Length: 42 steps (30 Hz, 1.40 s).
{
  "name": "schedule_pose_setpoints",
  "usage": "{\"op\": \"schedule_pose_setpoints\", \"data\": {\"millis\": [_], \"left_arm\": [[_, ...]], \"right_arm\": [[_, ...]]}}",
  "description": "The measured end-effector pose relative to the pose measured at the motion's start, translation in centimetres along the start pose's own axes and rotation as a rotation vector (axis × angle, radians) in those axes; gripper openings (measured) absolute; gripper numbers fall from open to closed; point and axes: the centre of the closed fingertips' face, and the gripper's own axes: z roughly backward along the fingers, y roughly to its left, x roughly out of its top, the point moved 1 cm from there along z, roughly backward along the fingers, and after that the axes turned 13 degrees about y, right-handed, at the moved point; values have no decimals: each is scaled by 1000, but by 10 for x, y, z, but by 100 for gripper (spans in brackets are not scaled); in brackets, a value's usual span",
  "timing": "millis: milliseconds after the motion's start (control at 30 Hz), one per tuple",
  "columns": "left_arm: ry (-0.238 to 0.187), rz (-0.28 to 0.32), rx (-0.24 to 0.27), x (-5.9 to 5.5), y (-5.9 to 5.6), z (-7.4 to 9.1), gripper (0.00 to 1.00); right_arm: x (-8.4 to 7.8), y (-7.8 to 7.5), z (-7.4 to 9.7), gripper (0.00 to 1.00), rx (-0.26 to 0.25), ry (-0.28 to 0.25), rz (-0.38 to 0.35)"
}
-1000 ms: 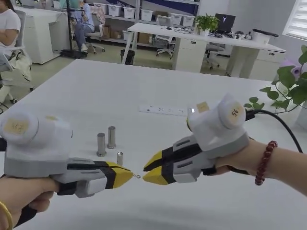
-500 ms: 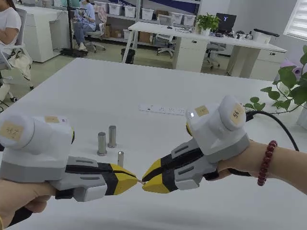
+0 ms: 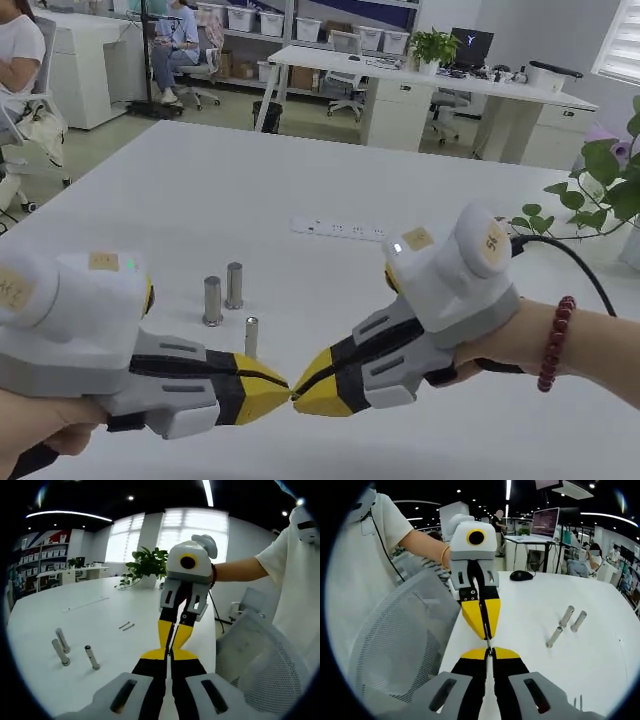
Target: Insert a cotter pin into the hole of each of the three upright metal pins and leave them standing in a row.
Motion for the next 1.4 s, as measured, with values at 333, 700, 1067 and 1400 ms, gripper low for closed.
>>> {"op": "schedule_pose_setpoints", "data": {"millis": [333, 700, 1067, 1400], "left_arm": [[8, -49, 16, -2, -1, -3, 0], [-6, 5, 112, -3, 16, -5, 9], [-25, 65, 258, -8, 48, 4, 23], [-5, 100, 360, -17, 75, 3, 28]], "right_arm": [[-3, 1, -1, 3, -2, 35, 20], [-6, -9, -1, 2, -40, 99, 36], [-15, -31, 0, 2, -118, 185, 26], [-19, -57, 0, 2, -200, 257, -18]]}}
